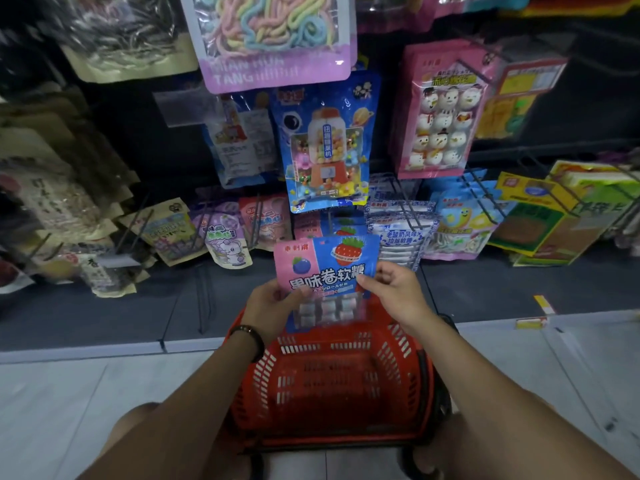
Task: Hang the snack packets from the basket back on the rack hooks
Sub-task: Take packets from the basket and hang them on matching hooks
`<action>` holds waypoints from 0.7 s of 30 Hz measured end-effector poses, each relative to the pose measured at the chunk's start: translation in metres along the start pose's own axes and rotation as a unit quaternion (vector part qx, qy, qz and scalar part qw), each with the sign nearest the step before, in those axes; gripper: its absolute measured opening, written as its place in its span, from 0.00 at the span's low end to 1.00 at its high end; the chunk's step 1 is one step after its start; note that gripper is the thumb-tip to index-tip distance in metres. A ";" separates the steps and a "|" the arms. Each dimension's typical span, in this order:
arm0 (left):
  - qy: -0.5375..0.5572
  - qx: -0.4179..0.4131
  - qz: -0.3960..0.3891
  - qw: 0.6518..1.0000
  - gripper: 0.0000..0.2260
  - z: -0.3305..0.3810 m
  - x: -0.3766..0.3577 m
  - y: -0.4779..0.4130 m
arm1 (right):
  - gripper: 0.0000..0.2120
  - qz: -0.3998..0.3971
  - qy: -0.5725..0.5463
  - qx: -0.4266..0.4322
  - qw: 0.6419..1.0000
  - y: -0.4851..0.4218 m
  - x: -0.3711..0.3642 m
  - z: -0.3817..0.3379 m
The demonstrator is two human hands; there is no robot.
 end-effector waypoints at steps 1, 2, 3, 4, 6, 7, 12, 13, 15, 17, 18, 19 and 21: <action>-0.017 0.010 0.011 1.000 0.05 -0.003 0.002 -0.007 | 0.04 0.003 0.016 0.009 1.000 -0.007 0.001 0.001; -0.053 0.013 0.027 0.998 0.10 -0.006 0.005 -0.016 | 0.05 0.007 0.030 0.018 0.999 -0.015 0.003 0.004; -0.090 0.017 0.043 0.995 0.13 -0.009 0.007 -0.024 | 0.06 0.009 0.042 0.027 0.999 -0.022 0.004 0.007; -0.102 0.010 0.052 0.993 0.12 -0.008 0.006 -0.032 | 0.06 0.013 0.053 0.033 0.998 -0.028 0.004 0.011; -0.039 0.002 0.054 0.998 0.05 0.000 -0.002 -0.041 | 0.06 0.019 0.069 0.033 0.997 -0.040 0.006 0.020; -0.002 -0.001 0.045 0.999 0.06 0.002 -0.009 -0.048 | 0.06 0.020 0.074 0.034 0.996 -0.046 0.006 0.022; 0.091 0.012 0.027 0.995 0.04 -0.015 -0.026 -0.086 | 0.02 0.012 0.077 0.028 0.997 -0.068 0.004 0.027; 0.100 0.012 0.024 0.995 0.08 -0.020 -0.028 -0.091 | 0.02 0.007 0.063 0.021 0.998 -0.070 0.003 0.032; 0.096 0.013 0.017 0.995 0.15 -0.023 -0.036 -0.096 | 0.09 0.004 0.050 -0.002 0.999 -0.072 0.001 0.045; 0.125 0.041 -0.008 0.991 0.19 -0.032 -0.047 -0.102 | 0.20 0.008 0.046 -0.031 0.998 -0.076 -0.001 0.063; 0.155 0.071 -0.016 0.985 0.20 -0.036 -0.051 -0.104 | 0.23 0.012 0.046 -0.043 0.998 -0.079 0.000 0.069; 0.185 0.096 -0.024 0.978 0.19 -0.040 -0.056 -0.107 | 0.25 0.018 0.050 -0.051 0.997 -0.084 0.000 0.073; 0.217 0.126 -0.024 0.968 0.20 -0.045 -0.062 -0.113 | 0.29 0.033 0.067 -0.061 0.995 -0.095 0.002 0.075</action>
Point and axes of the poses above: each hand's wrist, its own y-axis away from the middle knuckle, its own x-axis out of the back of the hand, z = x × y, the point moved 8 cm from there along -y, towards the middle knuckle
